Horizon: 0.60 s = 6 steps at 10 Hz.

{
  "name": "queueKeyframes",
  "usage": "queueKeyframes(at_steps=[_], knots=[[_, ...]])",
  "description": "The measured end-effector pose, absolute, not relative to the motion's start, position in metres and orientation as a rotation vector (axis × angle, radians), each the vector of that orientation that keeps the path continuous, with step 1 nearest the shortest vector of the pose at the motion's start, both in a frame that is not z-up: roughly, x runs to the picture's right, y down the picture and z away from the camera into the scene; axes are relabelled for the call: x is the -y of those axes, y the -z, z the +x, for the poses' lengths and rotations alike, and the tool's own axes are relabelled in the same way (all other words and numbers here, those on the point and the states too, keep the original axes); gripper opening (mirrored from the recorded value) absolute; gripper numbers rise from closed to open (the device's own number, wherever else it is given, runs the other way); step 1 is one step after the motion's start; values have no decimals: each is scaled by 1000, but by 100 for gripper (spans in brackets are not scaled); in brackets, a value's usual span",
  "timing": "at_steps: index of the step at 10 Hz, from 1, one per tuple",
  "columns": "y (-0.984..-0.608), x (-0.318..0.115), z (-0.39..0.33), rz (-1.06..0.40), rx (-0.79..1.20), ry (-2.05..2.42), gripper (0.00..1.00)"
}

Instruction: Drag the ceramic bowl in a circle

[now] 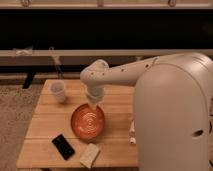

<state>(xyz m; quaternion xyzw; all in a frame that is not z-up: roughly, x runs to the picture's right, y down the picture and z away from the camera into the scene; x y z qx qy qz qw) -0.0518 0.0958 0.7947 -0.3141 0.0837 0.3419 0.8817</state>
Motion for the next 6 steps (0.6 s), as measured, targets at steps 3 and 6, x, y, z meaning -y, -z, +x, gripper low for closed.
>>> queueKeyframes(at_steps=[3, 6], knots=[[-779, -89, -18, -582, -124, -707, 80], [-750, -78, 1, -554, -43, -693, 80]])
